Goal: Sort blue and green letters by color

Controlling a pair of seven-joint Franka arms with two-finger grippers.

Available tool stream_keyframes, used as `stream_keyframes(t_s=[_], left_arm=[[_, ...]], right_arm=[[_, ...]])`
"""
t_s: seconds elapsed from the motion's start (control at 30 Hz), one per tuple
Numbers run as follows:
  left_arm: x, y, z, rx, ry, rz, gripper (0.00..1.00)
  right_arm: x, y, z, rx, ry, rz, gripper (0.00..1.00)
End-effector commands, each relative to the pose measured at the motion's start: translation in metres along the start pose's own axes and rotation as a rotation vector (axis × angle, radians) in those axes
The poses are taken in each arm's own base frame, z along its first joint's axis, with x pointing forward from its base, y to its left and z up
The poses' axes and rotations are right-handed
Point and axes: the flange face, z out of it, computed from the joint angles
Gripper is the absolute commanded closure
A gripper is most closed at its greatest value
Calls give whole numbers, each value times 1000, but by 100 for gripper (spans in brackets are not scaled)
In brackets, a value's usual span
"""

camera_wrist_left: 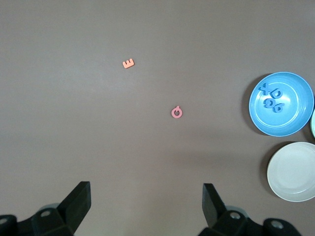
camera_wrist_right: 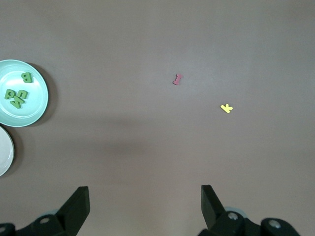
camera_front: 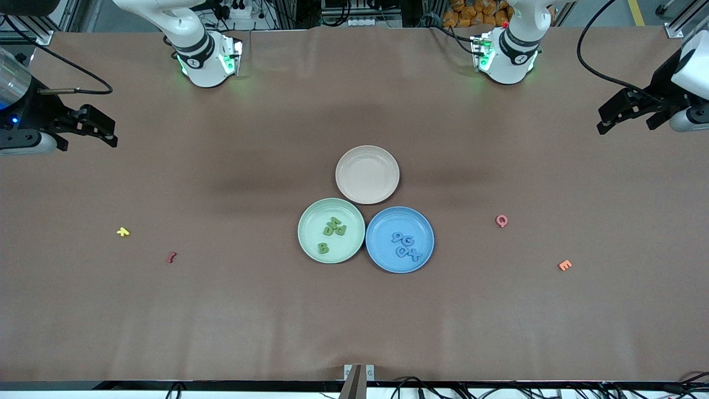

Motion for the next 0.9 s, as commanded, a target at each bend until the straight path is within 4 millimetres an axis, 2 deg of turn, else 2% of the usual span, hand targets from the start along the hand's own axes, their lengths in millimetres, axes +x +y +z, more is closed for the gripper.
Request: stream_keyframes(t_s=[0.0, 0.43, 0.87], left_arm=[[1, -1, 0, -29, 7, 18, 0], [2, -3, 0, -21, 6, 27, 0], [5, -15, 6, -35, -10, 34, 0]], right_arm=[[-2, 2, -7, -12, 21, 4, 0], [0, 0, -4, -9, 18, 1, 0], [1, -4, -10, 0, 29, -14, 0]])
